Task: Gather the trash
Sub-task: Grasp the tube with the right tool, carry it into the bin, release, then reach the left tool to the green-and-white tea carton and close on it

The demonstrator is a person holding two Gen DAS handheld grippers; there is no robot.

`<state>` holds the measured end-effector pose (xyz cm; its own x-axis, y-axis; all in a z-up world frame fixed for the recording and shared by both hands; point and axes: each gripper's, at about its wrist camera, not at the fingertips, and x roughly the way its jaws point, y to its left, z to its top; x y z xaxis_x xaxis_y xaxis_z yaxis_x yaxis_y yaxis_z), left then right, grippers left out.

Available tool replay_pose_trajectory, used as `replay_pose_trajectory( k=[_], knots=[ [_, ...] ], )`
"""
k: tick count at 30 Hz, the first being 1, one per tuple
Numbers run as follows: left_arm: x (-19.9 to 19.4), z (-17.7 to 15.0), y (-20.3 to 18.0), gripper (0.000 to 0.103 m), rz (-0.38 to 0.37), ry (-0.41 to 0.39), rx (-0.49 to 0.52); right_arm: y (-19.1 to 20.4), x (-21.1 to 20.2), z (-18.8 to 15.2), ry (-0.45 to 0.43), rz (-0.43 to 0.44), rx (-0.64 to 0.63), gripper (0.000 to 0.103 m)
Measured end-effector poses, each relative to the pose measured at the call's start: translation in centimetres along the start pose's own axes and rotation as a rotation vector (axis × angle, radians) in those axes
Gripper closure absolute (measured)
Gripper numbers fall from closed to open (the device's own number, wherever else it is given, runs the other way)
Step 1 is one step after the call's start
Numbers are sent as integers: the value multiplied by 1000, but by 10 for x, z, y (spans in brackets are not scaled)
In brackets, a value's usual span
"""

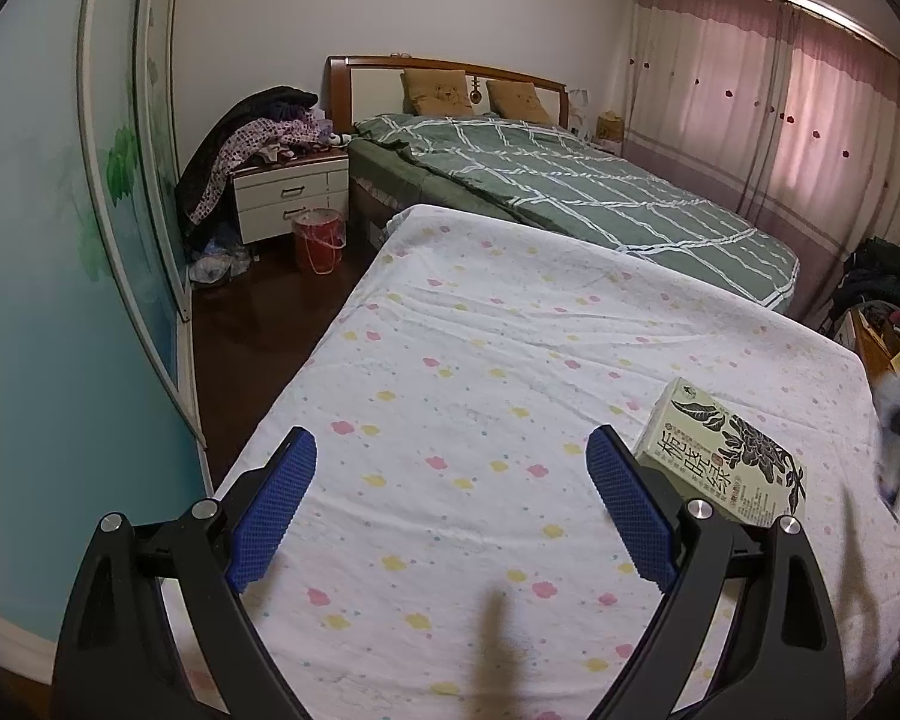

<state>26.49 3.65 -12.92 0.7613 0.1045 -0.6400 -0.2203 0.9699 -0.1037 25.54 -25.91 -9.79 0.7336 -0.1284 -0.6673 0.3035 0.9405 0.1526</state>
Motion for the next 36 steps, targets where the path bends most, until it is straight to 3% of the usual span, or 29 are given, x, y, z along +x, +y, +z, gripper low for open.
replay_pose_trajectory(
  k=[9,16,25,29,36],
  knots=[
    [-3,0,-3,12,13,-10,12,-137,-63,-37,-143,-288,159,94],
    [-5,1,-3,12,19,-17,20,-210,-65,-61,-112,-450,277,93],
    [-6,1,-8,12,20,-18,48,-238,-48,-62,-33,-454,372,92],
    [-8,0,-12,12,0,-19,62,-242,-48,-64,-28,-460,393,56],
    [-19,-7,-31,10,-53,-33,124,-225,-54,-63,-70,-503,312,44]
  ],
)
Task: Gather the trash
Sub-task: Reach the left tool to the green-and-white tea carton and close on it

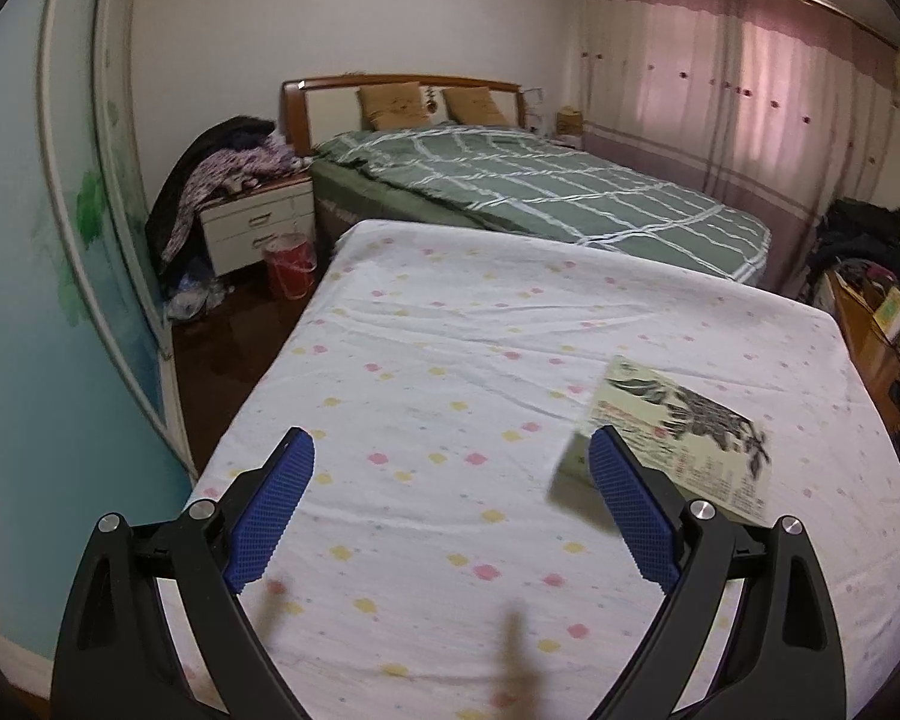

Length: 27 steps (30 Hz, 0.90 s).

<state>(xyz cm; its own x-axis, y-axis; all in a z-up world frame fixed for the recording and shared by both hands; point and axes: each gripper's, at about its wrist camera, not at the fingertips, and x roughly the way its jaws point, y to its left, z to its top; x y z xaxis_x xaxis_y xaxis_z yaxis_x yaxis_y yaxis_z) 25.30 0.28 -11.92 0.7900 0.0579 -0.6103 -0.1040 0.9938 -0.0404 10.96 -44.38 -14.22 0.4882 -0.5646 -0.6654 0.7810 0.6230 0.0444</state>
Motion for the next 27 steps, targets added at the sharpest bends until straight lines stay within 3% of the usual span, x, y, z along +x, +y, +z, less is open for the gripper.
replay_pose_trajectory(
  k=[12,18,24,27],
  knots=[
    [-12,-22,-67,10,-118,35,209,4,-5,0,-21,19,-19,39],
    [-1,-33,-109,10,-134,136,306,3,-6,0,-22,48,-11,37],
    [20,-27,-107,10,-127,197,250,3,-4,0,-15,74,-4,36],
    [29,-22,-88,11,-140,234,180,3,-5,1,-14,79,-2,36]
  ],
)
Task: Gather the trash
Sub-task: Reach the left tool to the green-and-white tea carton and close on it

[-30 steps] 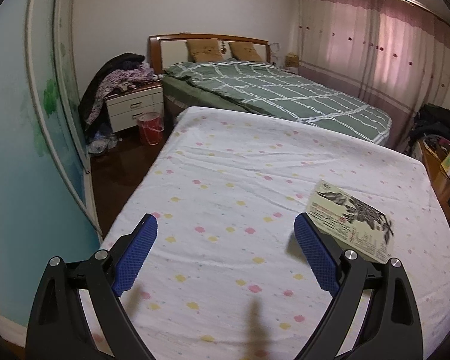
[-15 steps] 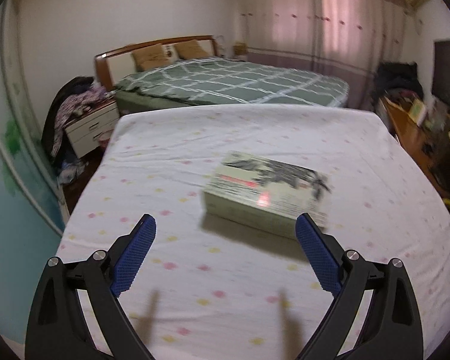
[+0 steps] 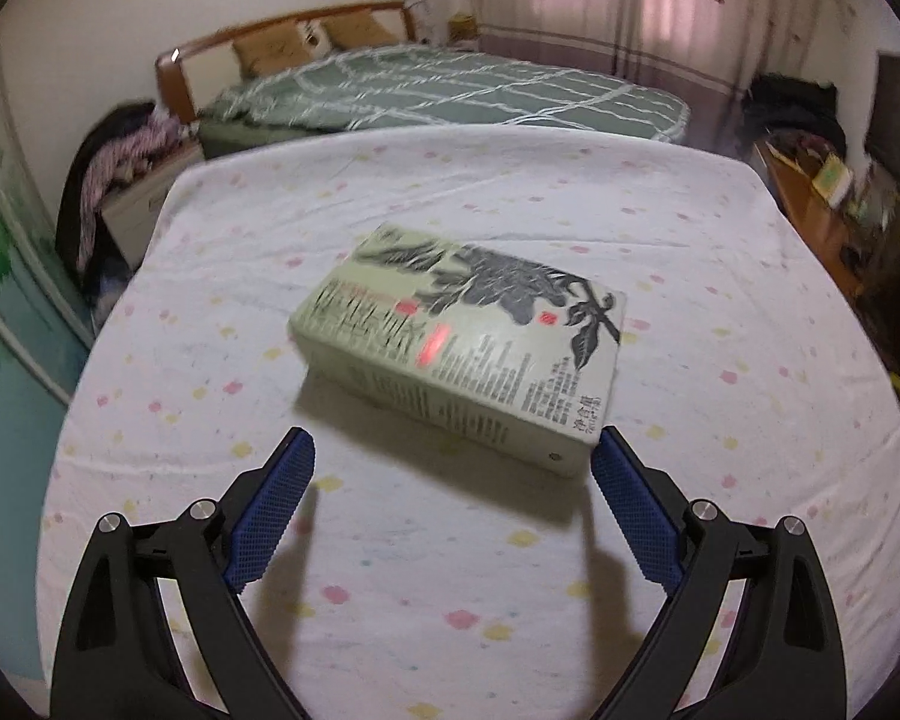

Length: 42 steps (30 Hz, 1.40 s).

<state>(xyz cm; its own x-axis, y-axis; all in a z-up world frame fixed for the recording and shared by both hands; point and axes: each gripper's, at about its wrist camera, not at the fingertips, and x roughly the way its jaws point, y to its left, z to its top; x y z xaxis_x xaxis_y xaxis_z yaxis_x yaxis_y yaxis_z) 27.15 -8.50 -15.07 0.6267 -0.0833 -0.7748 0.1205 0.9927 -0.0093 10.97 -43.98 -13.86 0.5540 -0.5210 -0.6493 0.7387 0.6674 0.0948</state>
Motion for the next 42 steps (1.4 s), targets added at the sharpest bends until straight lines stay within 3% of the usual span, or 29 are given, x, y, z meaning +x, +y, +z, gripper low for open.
replay_pose_trajectory(
  k=[4,11,13,18,22,26,29,42],
  knots=[
    [2,0,37,11,36,9,-70,1,0,0,3,3,0,36],
    [16,13,120,13,174,17,-247,1,1,0,7,3,2,36],
    [16,14,132,15,130,33,-290,1,1,0,6,2,1,36],
    [-7,31,115,14,59,-44,-229,0,2,0,10,6,-2,35],
    [6,57,92,10,-12,15,-153,-1,2,0,13,12,1,35],
    [37,82,80,10,48,73,-93,0,3,0,16,18,4,35],
    [47,91,76,5,36,91,-75,1,4,0,20,22,1,35],
    [90,109,57,6,14,182,-48,3,9,2,39,48,2,35]
  ],
)
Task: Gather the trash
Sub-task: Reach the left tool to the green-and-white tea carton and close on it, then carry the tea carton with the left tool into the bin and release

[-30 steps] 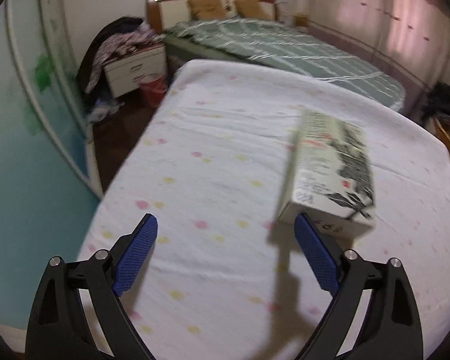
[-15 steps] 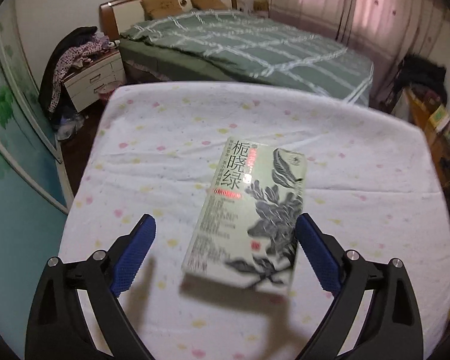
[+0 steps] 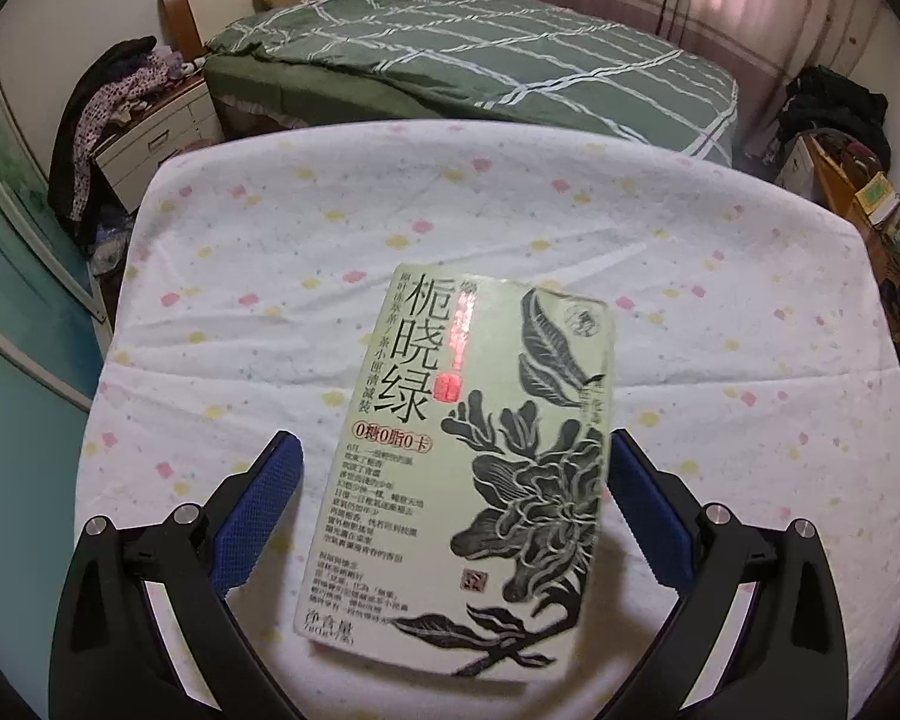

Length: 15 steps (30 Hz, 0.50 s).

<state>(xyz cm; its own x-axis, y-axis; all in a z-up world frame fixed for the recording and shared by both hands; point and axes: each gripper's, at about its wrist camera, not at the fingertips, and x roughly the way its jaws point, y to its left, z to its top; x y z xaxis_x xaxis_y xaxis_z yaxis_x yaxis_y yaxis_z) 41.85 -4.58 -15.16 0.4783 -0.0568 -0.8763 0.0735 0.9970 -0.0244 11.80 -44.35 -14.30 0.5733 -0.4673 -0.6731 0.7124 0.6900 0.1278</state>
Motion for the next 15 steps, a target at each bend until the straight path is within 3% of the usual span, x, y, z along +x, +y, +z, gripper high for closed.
replay_pose_trajectory(
  k=[4,6,8,15],
  knots=[
    [5,2,-4,14,23,-13,19,2,-2,-1,-5,4,-4,35],
    [5,3,-8,27,22,-24,35,2,-3,-1,-8,7,-1,35],
    [2,1,-14,31,20,-28,50,1,-4,-1,-14,9,4,35],
    [-13,-25,-54,32,-15,-54,122,-1,-9,-3,-32,14,12,35]
  ],
)
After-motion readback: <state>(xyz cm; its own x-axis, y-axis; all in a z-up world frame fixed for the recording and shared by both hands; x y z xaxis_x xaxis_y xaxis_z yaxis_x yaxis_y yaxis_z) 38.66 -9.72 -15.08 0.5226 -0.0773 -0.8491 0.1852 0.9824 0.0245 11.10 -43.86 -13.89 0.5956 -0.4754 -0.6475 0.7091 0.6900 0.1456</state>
